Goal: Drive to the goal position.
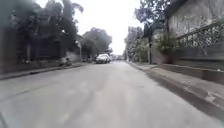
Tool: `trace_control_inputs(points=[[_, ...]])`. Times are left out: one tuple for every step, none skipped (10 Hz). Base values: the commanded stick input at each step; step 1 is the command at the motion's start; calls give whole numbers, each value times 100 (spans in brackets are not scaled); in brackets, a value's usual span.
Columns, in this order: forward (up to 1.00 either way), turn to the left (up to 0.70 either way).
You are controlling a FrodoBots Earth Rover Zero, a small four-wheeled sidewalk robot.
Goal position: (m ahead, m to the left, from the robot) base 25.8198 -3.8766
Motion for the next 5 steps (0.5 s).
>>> trace_control_inputs(points=[[85, -34], [85, -34], [85, -34], [85, -34], [85, -1]])
